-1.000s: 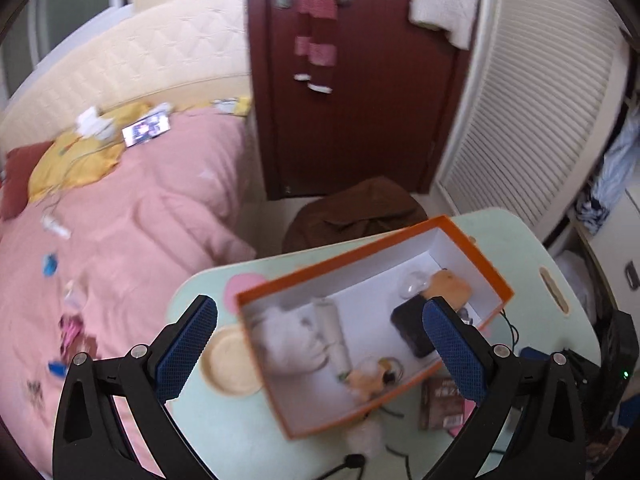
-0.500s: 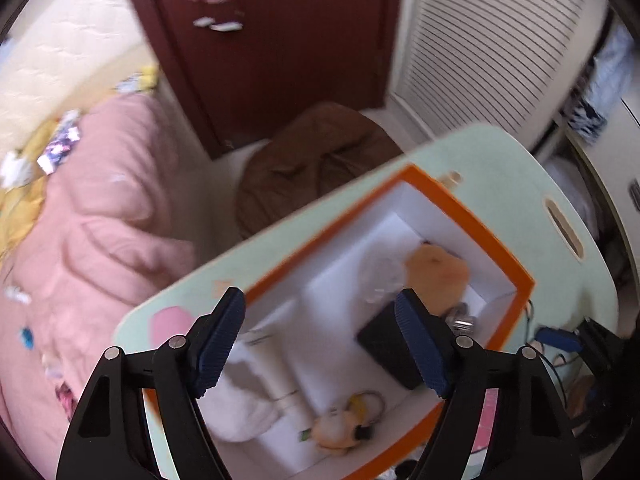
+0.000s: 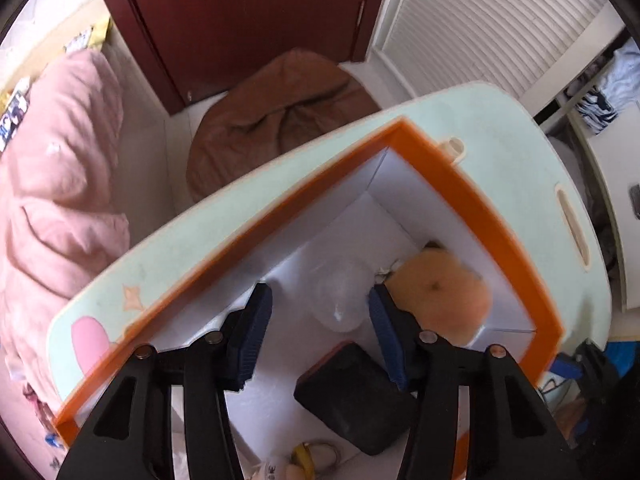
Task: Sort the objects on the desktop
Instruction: 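Reach into the box and grasp the clear plastic cup with the left gripper, then set the clear cup on the table beside the bubble wrap, open left gripper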
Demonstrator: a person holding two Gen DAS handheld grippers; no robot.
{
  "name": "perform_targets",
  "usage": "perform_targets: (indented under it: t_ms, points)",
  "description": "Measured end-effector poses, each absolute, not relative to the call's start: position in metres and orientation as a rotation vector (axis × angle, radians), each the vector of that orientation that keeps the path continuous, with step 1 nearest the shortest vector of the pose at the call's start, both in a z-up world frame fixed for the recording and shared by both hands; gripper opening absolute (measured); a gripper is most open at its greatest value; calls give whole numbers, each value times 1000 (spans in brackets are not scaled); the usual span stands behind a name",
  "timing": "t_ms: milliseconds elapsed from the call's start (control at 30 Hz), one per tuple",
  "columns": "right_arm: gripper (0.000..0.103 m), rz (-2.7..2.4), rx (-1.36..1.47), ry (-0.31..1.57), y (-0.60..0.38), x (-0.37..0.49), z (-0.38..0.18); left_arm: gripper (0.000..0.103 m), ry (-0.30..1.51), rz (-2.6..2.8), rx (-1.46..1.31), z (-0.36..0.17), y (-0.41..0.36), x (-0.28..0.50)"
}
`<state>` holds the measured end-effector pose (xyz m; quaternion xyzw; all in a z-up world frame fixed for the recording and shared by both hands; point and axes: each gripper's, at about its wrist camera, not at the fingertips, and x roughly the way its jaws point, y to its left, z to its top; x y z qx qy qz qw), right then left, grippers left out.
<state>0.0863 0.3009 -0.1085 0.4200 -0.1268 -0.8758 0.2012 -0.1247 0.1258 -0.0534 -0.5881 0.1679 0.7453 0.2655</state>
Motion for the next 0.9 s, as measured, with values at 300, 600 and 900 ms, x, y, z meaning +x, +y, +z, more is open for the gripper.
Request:
perform_targets:
  t_ms: [300, 600, 900]
  points:
    - [79, -2447, 1177, -383, 300, 89, -108, 32, 400, 2071, -1513, -40, 114, -119]
    - [80, -2442, 1179, -376, 304, 87, -107, 32, 220, 2205, -1357, 27, 76, -97]
    - [81, -2448, 1176, -366, 304, 86, -108, 32, 104, 2321, -1221, 76, 21, -33]
